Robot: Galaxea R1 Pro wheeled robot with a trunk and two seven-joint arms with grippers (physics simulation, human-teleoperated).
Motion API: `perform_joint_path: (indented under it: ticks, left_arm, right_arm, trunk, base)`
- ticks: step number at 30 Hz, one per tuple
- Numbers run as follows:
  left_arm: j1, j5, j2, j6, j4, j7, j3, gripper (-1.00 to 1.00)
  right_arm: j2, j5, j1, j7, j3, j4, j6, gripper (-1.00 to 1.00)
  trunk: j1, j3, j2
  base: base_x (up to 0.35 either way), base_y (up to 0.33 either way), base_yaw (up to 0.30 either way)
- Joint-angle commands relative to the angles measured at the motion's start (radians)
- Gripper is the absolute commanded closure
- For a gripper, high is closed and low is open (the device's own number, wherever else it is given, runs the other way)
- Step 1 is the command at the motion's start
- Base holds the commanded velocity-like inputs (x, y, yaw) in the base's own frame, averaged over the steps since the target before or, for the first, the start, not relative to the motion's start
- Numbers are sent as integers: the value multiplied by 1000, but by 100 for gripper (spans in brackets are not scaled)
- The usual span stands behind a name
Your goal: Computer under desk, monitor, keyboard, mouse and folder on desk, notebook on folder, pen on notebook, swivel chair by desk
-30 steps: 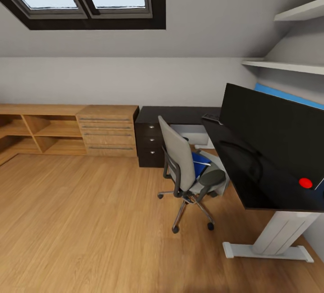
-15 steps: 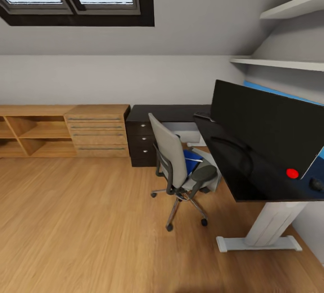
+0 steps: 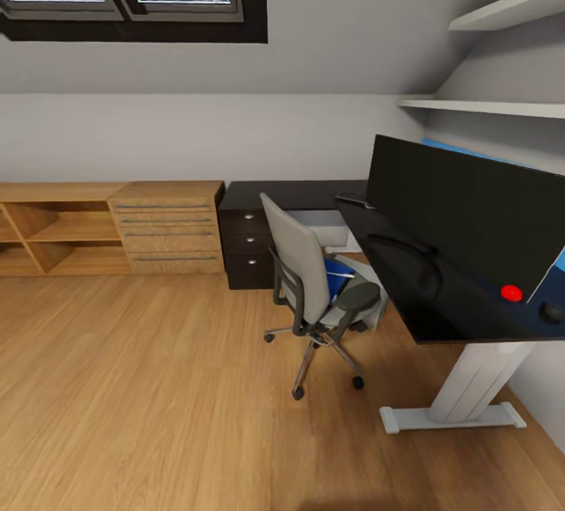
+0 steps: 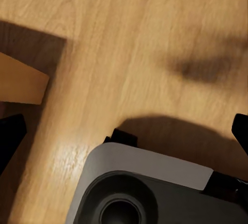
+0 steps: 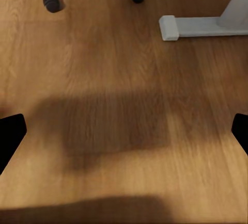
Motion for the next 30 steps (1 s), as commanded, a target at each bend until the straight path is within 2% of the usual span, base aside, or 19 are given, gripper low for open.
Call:
perform_joint_path:
  ticks: [1,6,15,30]
  left_arm:
    - [0,0,0,-2,-1,1,2,-100]
    - [0,0,0,-2,-1,0,2,-100]
    - [0,0,0,-1,-1,0,2,-100]
    - [0,0,0,-1,-1,2,3,-100]
  right_arm:
    - [0,0,0,-1,0,1,-3,-100]
    - [0,1,0,1,1,1,-3,-100]
    - [0,1,0,2,0,0,-3,-100]
    - [-3,0,0,2,-1,1,-3,-100]
  trunk:
    - [4,-4,-8]
    - [23,-19,-43]
    - [58,-46,-106]
    - [115,-92,-211]
  base:
    - [-5,20,0]
    - [-2,7,-41]
    - [0,1,-193]
    - [0,0,-14]
